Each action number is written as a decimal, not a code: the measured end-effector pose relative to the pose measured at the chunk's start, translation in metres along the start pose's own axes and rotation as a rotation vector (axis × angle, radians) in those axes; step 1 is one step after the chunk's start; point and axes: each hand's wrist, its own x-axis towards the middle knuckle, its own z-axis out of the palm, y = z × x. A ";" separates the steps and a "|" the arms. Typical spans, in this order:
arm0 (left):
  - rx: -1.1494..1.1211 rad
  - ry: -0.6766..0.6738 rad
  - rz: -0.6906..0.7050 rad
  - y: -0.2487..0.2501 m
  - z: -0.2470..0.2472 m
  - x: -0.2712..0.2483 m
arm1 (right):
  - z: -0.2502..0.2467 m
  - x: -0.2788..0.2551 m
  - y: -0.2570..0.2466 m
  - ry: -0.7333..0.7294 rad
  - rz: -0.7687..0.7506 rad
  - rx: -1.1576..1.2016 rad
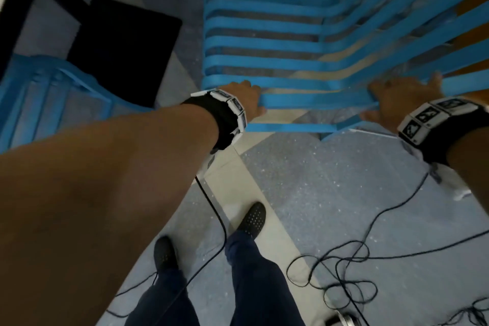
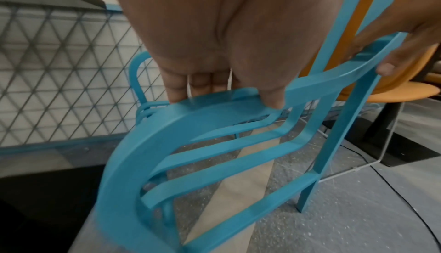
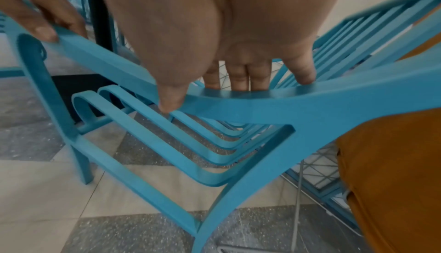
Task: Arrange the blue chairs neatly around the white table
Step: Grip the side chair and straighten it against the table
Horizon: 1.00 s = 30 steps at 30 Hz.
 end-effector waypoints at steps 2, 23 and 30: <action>-0.015 -0.007 -0.003 -0.009 0.006 0.003 | 0.003 0.000 -0.004 0.026 0.015 -0.014; 0.084 0.017 0.017 -0.121 0.018 -0.042 | -0.034 -0.044 -0.157 0.036 -0.132 -0.053; 0.109 0.072 -0.077 -0.175 -0.018 -0.013 | -0.071 0.014 -0.193 0.014 -0.158 0.096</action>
